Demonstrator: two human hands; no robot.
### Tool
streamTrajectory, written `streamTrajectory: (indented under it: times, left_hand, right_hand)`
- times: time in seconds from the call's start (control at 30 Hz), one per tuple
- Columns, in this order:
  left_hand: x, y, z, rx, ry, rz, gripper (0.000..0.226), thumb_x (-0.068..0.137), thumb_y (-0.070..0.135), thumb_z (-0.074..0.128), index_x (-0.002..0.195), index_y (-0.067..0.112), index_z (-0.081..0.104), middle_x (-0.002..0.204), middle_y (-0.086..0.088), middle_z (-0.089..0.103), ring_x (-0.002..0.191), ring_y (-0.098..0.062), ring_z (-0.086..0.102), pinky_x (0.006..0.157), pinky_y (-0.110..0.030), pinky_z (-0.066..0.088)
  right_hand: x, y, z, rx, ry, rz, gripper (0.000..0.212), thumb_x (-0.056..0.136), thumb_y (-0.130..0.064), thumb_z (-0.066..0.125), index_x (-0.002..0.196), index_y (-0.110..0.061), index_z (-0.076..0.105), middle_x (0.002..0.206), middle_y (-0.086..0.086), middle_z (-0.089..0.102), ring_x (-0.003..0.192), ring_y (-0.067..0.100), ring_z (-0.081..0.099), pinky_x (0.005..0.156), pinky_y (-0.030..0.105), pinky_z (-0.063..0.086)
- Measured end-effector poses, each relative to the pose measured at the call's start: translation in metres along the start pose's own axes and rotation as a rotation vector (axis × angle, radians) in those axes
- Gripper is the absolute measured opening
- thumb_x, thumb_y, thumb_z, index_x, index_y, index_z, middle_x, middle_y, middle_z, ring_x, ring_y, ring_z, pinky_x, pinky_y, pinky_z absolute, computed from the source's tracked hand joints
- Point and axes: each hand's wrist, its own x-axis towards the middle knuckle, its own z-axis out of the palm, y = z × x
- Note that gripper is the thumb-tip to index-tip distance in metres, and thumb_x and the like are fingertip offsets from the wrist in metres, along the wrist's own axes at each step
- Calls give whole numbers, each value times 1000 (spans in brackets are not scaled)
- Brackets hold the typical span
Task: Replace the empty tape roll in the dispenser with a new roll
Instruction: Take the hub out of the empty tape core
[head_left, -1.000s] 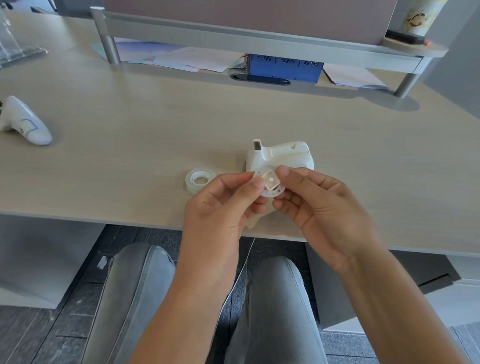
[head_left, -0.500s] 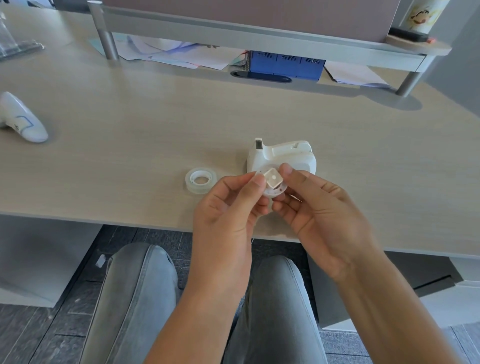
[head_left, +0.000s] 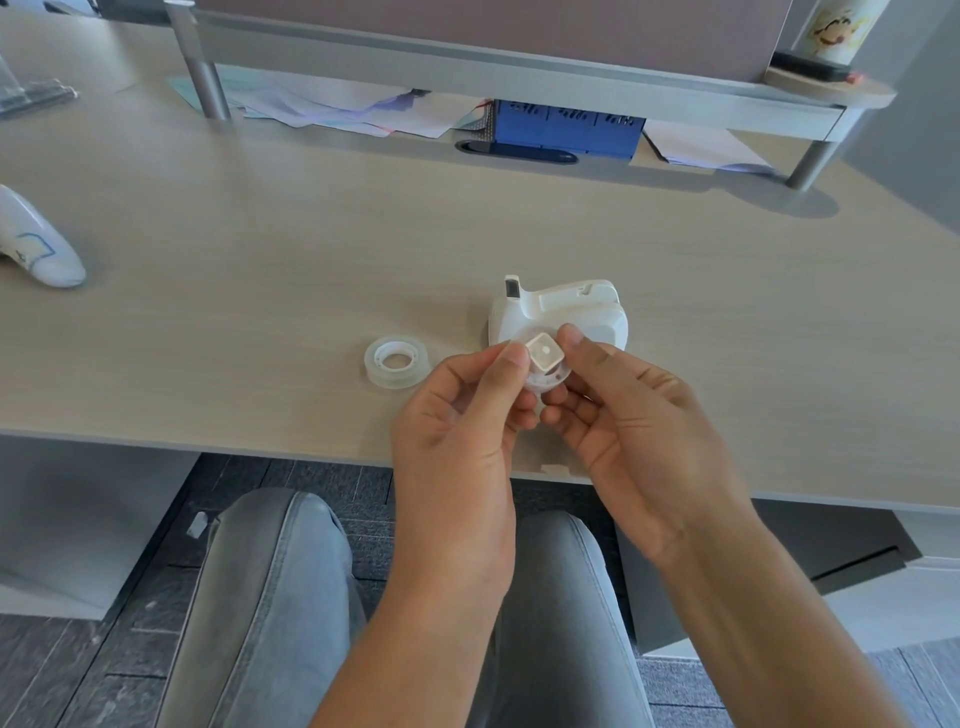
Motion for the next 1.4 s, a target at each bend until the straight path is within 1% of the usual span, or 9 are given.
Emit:
streamTrajectory:
  times: [0.27,0.63,0.7,0.77,0.83,0.9,1.07,1.27,1.4]
  left_hand:
    - [1,-3,2,-7,7,-11,8,95,7,67,96,2,72,82,-13,65,69,-14,56,69,-25,50]
    - [4,-4,2,50,23,-20,10,95,8,67,98,-1,71,82,-13,69,67,-13,57,70,-26,49]
    - [4,-4,1,59,24,-28,11,95,8,67,98,-1,71,84,-15,68,68,-14,57,71,-28,48]
    - [4,-3,0,97,30,-13,8,95,9,68,95,2,72,84,-15,68,69,-14,57,72,-29,48]
    - [4,-2,-3,149,41,24,7,94,8,69,88,6,74,76,-8,68,66,-13,57,71,-28,49]
    - [5,-2,-5,184,51,55,9,93,7,71,85,10,75,69,-1,68,62,-11,56,69,-27,50]
    - [5,1,-7,203,59,75,8,89,5,74,85,10,77,62,4,66,60,-11,53,68,-25,49]
    - [5,3,-9,222,44,83,5,88,2,76,86,7,77,60,0,66,58,-14,55,61,-25,49]
    - [5,7,-14,412,32,156,4,87,7,79,89,10,78,65,-3,74,58,-12,65,60,-25,54]
  right_hand:
    - [0,1,0,-33,5,-16,31,83,-28,77,97,0,79,97,23,59,90,31,51,73,31,53]
    - [4,7,-4,-387,66,-231,24,103,-26,63,93,-8,76,86,30,68,75,28,61,76,49,55]
    - [3,7,-4,-517,59,-358,16,105,-19,60,100,-16,74,87,16,75,74,18,65,77,43,57]
    - [1,6,-5,-653,39,-514,20,105,-12,58,105,-23,73,92,-4,75,79,10,67,75,26,56]
    - [-1,6,-7,-713,15,-605,21,101,-9,64,105,-25,76,103,-3,72,89,12,69,75,16,53]
    - [-1,5,-11,-716,-22,-614,18,95,-10,73,107,-22,79,105,1,71,90,17,71,78,17,54]
    - [3,-2,-20,-722,-89,-616,22,88,-16,81,109,-13,80,103,7,74,91,23,74,88,35,60]
    - [-1,-4,-19,-697,-102,-607,17,89,-18,78,106,-19,79,104,4,76,93,20,74,86,28,58]
    - [-1,-1,-20,-768,-107,-580,13,94,-17,75,105,-22,78,106,-4,76,98,16,73,84,25,57]
